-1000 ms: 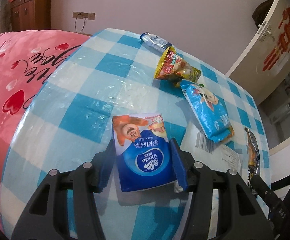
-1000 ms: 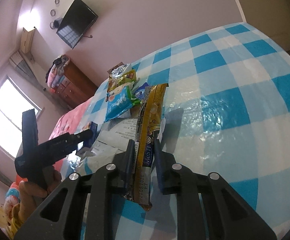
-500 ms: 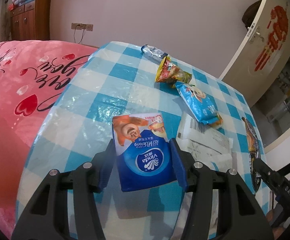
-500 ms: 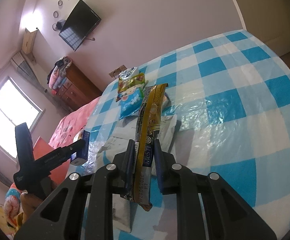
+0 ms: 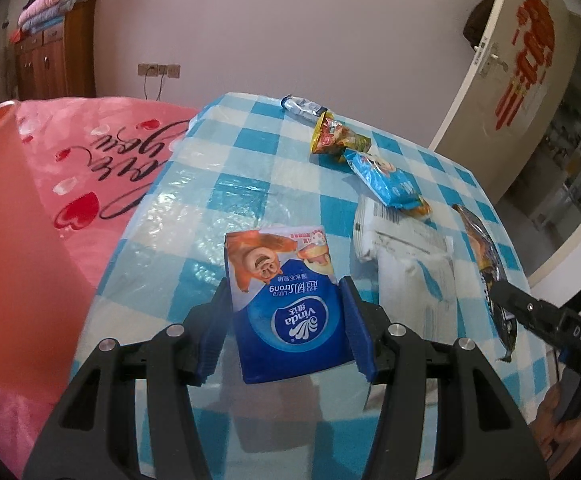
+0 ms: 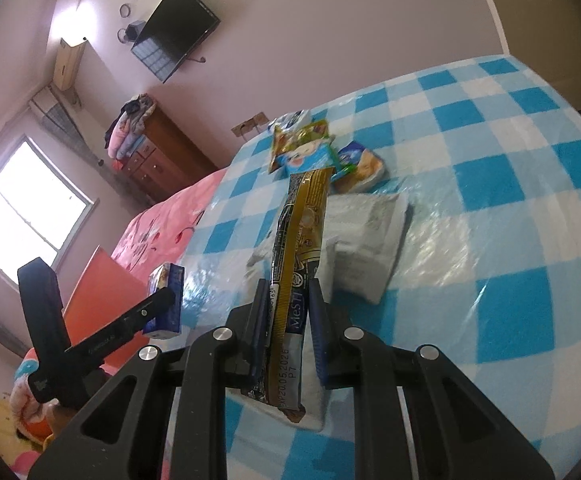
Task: Collect trash
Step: 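Lift the tissue box and snack bar and carry them toward the orange bucket, then open both tools over the orange bucket to drop the box and bar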
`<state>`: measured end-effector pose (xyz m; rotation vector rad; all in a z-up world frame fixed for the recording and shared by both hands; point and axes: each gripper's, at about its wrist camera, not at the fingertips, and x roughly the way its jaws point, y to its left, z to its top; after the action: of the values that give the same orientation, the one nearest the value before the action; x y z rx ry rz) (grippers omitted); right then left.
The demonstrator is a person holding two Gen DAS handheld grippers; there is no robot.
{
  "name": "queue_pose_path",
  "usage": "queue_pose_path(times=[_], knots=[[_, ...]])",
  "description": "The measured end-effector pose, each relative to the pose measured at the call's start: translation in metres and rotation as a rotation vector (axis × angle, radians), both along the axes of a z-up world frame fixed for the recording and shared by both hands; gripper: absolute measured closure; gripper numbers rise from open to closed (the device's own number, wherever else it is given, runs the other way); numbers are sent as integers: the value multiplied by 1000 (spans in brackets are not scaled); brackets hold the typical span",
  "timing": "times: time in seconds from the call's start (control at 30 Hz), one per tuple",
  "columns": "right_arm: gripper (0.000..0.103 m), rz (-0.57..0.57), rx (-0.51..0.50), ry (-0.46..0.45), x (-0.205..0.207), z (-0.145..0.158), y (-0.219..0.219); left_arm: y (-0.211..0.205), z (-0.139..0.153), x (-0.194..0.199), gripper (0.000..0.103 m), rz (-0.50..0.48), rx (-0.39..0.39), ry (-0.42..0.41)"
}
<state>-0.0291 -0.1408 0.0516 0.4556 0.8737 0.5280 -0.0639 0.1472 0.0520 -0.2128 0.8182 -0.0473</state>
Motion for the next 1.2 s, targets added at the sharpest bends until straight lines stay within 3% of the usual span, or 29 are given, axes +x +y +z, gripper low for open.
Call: queue_pose_path(times=[0.2, 0.7, 0.93, 1.2], knots=[[82, 34, 16, 4, -8, 9, 16, 0, 12, -23, 48, -28, 39, -38], [82, 162, 20, -63, -19, 63, 72, 24, 59, -60, 48, -26, 27, -154], [82, 285, 33, -88, -19, 93, 124, 54, 89, -75, 48, 52, 51, -221], [82, 453, 57, -112, -13, 126, 204, 124, 118, -98, 48, 266, 102, -275]])
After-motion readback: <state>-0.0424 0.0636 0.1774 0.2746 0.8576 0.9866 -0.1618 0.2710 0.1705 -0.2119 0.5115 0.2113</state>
